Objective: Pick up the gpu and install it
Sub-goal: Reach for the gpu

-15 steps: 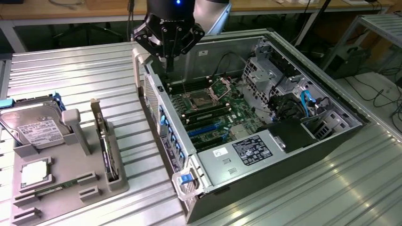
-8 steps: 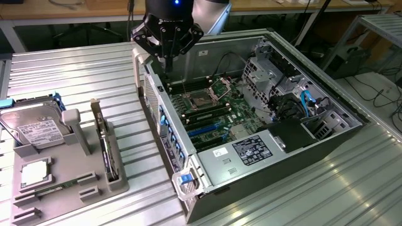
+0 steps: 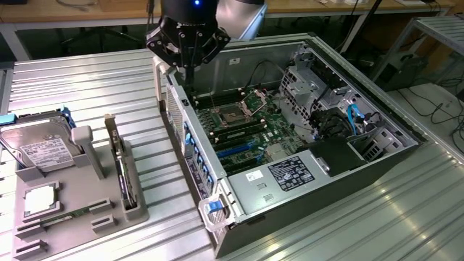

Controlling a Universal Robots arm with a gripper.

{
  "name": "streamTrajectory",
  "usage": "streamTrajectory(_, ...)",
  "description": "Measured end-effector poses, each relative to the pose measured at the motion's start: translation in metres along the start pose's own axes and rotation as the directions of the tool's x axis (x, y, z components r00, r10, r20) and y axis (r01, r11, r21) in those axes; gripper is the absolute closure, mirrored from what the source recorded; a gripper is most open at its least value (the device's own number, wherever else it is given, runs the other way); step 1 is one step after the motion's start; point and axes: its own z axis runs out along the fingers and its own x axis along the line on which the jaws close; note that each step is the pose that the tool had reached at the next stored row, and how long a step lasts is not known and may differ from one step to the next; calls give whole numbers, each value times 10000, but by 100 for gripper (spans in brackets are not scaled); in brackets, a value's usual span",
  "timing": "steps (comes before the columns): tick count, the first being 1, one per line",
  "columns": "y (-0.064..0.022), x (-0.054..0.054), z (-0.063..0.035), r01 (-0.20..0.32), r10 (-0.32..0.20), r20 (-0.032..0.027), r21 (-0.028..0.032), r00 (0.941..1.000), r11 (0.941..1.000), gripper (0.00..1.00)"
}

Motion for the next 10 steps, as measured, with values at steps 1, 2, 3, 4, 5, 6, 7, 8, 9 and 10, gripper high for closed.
streamTrajectory(1, -1, 17, -1, 15, -15, -1, 0, 10000, 10000, 89)
streamTrajectory(2, -3, 34, -1, 36, -36, -1, -1, 10000, 10000, 89)
streamTrajectory(3, -6, 59, -2, 65, -65, -3, -2, 10000, 10000, 89)
streamTrajectory(4, -7, 72, -2, 80, -80, -3, -2, 10000, 10000, 89)
streamTrajectory(5, -9, 88, -3, 98, -98, -4, -2, 10000, 10000, 89)
streamTrajectory(6, -11, 97, -3, 107, -107, -5, -2, 9999, 9999, 89)
streamTrajectory(7, -12, 107, -3, 117, -117, -5, -3, 9999, 9999, 89)
streamTrajectory(8, -13, 114, -3, 124, -124, -5, -3, 9999, 9999, 89)
streamTrajectory(9, -14, 122, -3, 133, -133, -5, -4, 9999, 9999, 89)
streamTrajectory(10, -14, 127, -4, 139, -139, -6, -4, 9999, 9999, 89)
